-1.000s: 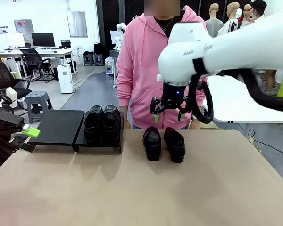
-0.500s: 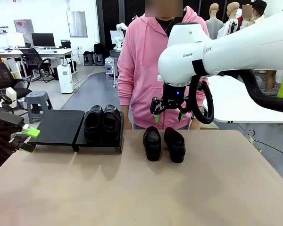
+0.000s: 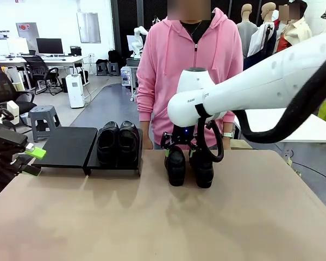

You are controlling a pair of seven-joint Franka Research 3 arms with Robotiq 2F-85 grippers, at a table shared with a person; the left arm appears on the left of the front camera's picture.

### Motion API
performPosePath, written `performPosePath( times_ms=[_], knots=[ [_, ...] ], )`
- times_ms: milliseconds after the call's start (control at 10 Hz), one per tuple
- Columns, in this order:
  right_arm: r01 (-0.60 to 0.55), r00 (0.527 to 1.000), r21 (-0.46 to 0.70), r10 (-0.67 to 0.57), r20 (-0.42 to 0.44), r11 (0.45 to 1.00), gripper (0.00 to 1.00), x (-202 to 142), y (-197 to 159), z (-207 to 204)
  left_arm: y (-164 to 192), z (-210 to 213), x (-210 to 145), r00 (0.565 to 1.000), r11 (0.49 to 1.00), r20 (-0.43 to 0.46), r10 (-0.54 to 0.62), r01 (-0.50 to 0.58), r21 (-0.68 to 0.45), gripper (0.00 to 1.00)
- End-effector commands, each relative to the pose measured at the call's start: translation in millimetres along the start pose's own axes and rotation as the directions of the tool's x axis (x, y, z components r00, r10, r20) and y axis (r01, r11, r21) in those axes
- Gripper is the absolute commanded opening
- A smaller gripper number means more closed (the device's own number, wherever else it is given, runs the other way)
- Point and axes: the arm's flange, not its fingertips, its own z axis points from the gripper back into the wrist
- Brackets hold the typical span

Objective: Organize the shoes by placing them on the stand.
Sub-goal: Pick up one Shoe and place it in the middle of the table.

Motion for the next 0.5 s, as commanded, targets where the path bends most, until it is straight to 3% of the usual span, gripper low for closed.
performPosePath(
  times_ms=[0, 400],
  knots=[
    [0.082, 0.997, -0.071, -0.082, 0.002, 0.994, 1.00, 18, 11, 0, 1, 2, 0, 1.000, 1.000, 0.004, -0.024, 0.024, -0.012, 1.00],
    [0.158, 0.985, -0.069, -0.162, -0.065, 0.985, 1.00, 26, -1, -29, 1, 2, 0, 1.000, 1.000, 0.004, -0.024, 0.024, -0.012, 1.00]
  ],
)
